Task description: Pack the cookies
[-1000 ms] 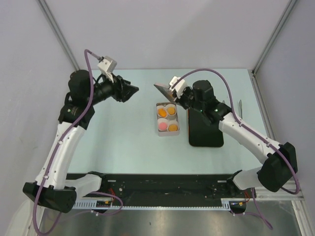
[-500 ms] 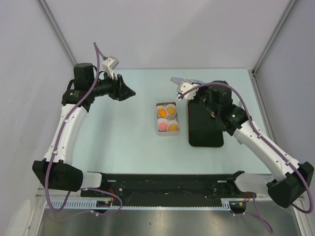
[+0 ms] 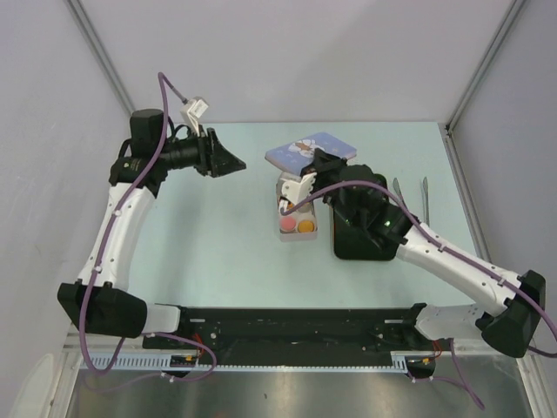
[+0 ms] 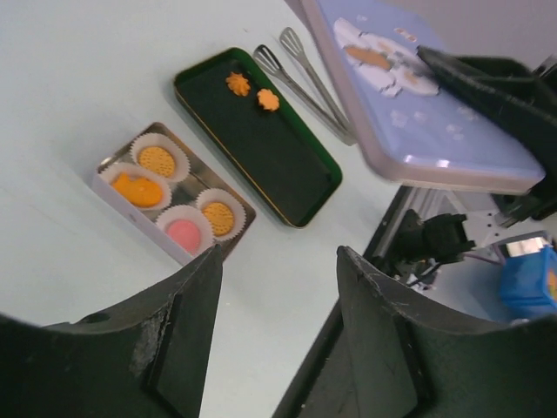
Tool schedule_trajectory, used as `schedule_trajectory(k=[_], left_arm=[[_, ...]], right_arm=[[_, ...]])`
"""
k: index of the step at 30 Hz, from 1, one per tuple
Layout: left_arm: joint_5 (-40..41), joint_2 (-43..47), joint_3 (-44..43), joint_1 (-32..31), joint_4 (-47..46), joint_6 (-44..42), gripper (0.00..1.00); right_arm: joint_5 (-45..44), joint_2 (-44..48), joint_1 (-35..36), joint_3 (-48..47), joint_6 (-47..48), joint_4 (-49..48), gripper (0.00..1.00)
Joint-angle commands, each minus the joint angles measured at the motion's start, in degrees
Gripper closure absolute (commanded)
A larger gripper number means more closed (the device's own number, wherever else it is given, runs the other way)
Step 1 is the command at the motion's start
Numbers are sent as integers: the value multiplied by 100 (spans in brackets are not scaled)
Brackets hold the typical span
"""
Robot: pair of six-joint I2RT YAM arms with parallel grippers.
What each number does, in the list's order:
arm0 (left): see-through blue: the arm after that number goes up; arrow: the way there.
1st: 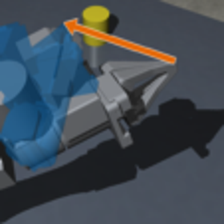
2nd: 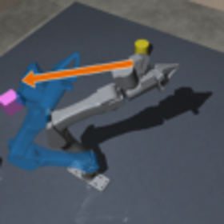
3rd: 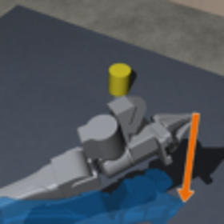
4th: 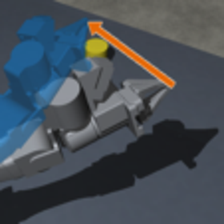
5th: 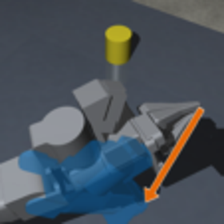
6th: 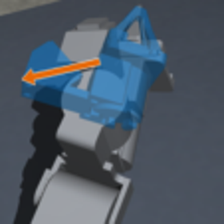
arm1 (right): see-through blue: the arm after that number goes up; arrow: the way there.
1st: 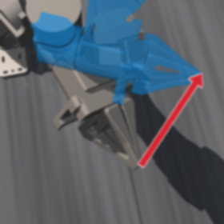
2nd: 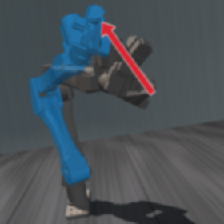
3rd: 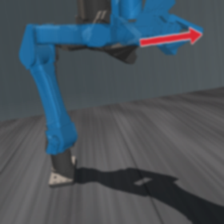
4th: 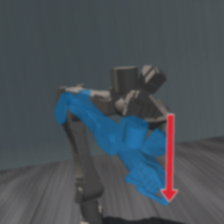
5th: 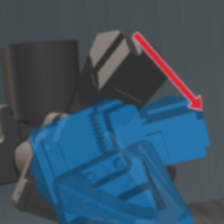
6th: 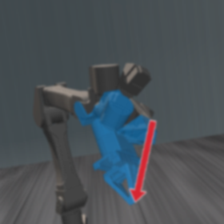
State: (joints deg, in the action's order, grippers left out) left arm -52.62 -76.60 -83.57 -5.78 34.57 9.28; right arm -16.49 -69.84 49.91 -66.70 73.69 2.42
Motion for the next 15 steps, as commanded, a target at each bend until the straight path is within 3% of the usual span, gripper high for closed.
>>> schedule_trajectory(k=[1,7,15], left_arm=[[-652,-48,183,59,-345,803,40],[-863,-145,192,165,-477,1295,40],[-627,-180,147,183,-126,988,38]], right_arm=[[-583,-82,466,376,699,-1163,96],[-575,-126,686,1114,1392,-2112,97],[-373,-196,1029,1712,2088,-3326,98]])
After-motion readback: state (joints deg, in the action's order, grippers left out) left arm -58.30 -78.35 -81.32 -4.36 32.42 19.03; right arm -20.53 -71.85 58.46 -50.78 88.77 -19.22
